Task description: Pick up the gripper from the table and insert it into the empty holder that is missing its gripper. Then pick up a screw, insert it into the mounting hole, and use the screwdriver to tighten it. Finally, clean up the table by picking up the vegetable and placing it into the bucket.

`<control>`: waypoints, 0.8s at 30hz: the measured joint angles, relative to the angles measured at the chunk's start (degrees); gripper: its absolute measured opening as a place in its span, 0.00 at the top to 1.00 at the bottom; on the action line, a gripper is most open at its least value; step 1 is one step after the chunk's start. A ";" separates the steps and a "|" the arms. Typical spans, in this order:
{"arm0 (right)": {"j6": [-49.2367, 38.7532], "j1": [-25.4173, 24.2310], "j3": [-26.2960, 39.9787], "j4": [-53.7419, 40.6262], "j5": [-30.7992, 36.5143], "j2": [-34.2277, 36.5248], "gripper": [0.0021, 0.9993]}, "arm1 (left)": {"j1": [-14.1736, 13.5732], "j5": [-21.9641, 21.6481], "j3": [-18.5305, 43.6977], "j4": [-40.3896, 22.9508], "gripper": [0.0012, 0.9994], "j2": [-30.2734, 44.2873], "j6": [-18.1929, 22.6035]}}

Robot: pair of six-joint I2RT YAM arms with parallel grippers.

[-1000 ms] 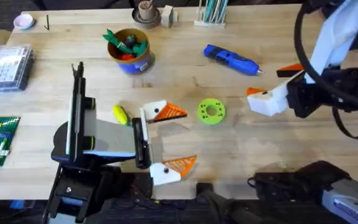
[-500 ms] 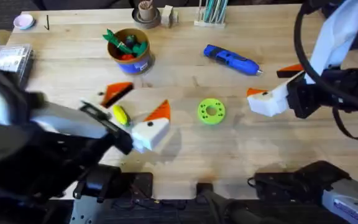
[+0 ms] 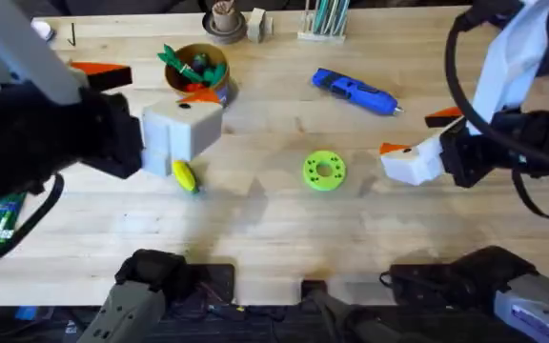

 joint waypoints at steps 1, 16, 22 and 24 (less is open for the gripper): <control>0.00 0.00 0.00 0.00 0.00 0.00 0.04 | 0.00 0.00 0.18 -0.83 0.01 0.91 0.17; 0.00 0.00 0.00 0.02 0.00 0.00 0.04 | -0.20 -5.89 -1.62 -7.69 0.01 12.62 -15.47; 0.00 0.00 0.00 0.00 0.00 0.00 0.04 | -0.20 -7.93 -12.81 -1.64 0.01 13.41 -23.62; 0.00 0.00 0.00 0.02 0.00 0.00 0.04 | -0.20 -9.00 -16.61 0.37 0.01 13.68 -26.26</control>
